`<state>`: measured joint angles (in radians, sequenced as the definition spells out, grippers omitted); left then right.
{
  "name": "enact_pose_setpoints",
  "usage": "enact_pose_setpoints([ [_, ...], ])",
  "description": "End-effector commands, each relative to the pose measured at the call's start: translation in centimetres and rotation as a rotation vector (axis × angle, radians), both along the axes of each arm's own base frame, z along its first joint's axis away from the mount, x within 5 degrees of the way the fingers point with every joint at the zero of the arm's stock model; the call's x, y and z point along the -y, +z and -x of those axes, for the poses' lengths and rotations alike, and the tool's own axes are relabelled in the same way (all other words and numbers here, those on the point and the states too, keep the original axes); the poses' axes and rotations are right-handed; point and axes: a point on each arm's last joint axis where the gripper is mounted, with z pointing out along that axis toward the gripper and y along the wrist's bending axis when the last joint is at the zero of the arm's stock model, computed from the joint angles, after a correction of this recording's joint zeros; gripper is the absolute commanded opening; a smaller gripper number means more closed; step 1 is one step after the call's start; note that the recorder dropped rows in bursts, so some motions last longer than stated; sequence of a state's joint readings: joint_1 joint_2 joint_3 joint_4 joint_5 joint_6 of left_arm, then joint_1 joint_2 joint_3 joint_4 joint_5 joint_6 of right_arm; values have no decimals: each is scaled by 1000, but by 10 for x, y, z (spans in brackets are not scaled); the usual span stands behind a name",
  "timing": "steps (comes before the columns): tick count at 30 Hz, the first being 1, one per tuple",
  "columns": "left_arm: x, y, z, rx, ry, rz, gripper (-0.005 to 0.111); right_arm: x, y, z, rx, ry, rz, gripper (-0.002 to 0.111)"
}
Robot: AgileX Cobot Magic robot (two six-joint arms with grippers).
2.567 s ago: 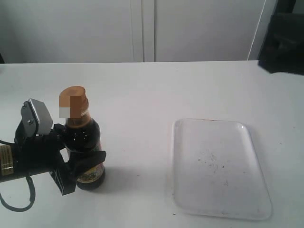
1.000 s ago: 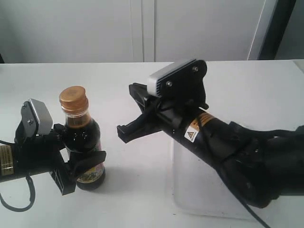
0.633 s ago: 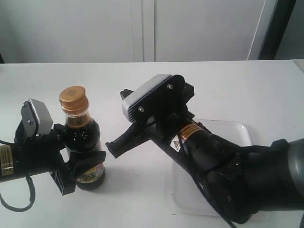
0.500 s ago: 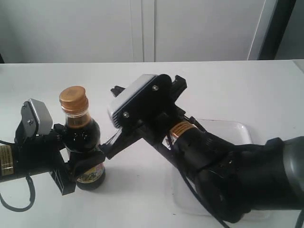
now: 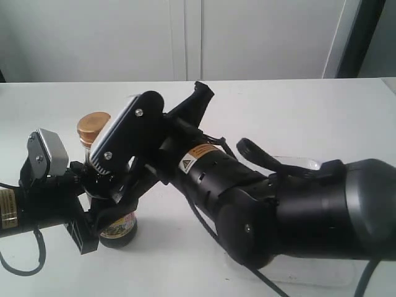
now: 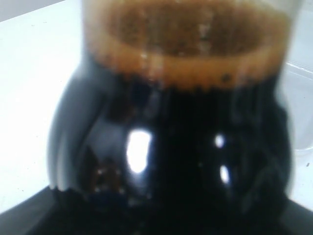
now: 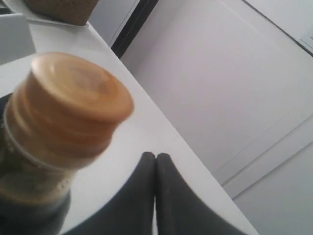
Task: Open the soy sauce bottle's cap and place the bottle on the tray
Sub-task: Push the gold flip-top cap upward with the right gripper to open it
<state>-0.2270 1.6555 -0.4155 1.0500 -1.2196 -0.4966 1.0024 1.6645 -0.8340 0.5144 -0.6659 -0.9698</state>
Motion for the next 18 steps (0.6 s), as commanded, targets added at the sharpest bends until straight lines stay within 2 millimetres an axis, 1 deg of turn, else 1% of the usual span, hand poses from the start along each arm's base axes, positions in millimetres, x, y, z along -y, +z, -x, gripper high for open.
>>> enact_pose_setpoints([
  [1,2,-1,3,4,-36,-11,0,-7,7,0,14,-36,73,0],
  [4,2,-1,3,4,-36,-11,0,-10,10,1,40,-62,137,0],
  [6,2,-1,3,4,-36,-11,0,-14,12,7,58,-59,177,0],
  [11,2,-1,3,4,-36,-11,0,-25,22,16,93,-61,212,0],
  [18,2,-1,3,4,-36,-11,0,-28,26,18,99,-68,207,0],
])
